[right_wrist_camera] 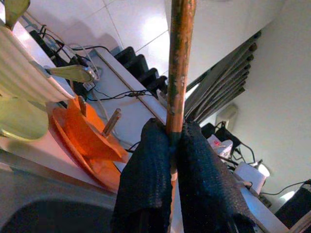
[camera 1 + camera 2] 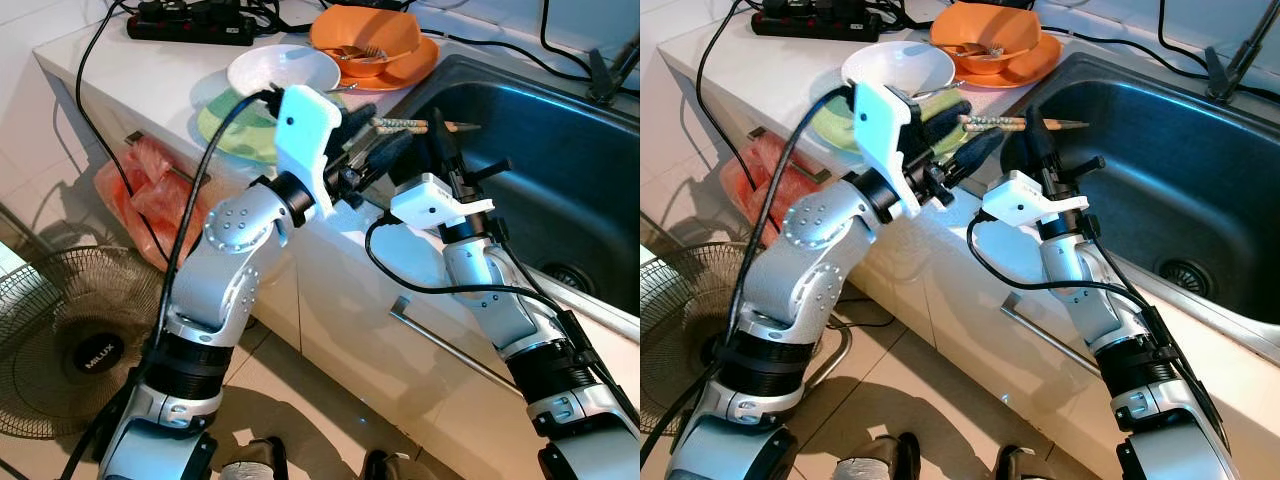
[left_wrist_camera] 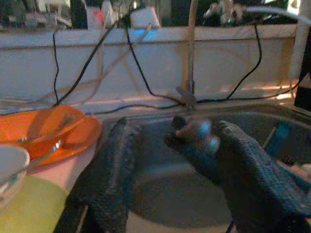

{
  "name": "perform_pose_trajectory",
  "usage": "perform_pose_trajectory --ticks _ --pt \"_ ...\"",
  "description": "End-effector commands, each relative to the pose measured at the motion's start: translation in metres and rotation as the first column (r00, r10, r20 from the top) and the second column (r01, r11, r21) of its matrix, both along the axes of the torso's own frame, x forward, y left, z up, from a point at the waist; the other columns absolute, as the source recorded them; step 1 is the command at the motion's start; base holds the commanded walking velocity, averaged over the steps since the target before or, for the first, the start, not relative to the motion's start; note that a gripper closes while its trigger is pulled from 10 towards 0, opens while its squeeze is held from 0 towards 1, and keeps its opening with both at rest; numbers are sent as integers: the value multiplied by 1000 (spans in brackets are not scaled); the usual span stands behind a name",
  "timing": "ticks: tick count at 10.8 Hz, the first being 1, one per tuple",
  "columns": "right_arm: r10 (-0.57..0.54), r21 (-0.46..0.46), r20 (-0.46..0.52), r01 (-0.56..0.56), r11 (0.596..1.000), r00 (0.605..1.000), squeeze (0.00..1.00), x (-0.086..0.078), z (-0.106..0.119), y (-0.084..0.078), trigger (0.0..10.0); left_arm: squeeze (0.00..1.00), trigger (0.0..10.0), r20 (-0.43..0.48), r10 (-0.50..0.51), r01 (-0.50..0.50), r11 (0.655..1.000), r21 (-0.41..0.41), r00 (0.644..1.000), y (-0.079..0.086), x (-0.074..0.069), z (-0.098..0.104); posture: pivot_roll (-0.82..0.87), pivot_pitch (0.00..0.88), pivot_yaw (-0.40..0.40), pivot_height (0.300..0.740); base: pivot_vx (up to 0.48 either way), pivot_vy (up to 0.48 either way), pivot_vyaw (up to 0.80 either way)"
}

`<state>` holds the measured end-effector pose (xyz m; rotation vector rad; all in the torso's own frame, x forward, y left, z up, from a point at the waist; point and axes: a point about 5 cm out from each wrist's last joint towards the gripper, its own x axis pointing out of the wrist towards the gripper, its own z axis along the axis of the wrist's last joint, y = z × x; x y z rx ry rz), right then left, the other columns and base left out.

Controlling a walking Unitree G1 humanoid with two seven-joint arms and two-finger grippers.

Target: Kitchen organization

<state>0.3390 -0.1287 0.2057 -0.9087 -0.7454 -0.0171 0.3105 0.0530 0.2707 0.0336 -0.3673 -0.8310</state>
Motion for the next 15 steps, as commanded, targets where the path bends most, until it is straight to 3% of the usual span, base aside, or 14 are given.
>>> perform_pose_trajectory --ticks 1,4,7,10,11,14,15 --pt "-13 9 -20 13 1000 1000 0 1 -4 -3 0 0 10000 37 -31 32 999 -20 999 -2 -5 7 82 149 33 740 0 0 0" --pt "-45 30 -56 47 998 997 0 4 -7 -7 0 0 10000 43 -88 91 994 -55 995 -3 -13 10 83 149 32 740 0 0 0" --pt "-86 268 -168 130 955 982 0 13 -7 -26 0 0 10000 41 -84 87 993 -82 996 3 -16 11 85 153 28 740 0 0 0" --pt "-64 457 -237 169 873 969 0 18 -3 -39 0 0 10000 48 49 -39 980 -198 998 16 -6 20 85 157 27 740 0 0 0" --pt "-16 626 -259 181 759 966 0 22 6 -46 10000 0 10000 17 177 -168 958 -234 984 29 5 14 81 157 27 740 0 0 0" --pt "56 799 -284 204 565 957 0 26 13 -60 10000 0 10000 -67 244 -253 946 -201 967 34 13 -9 77 157 26 740 0 0 0" --pt "65 805 -299 215 553 952 0 26 11 -61 10000 0 10000 -94 254 -267 949 -169 963 33 16 -21 72 156 25 740 0 0 0"
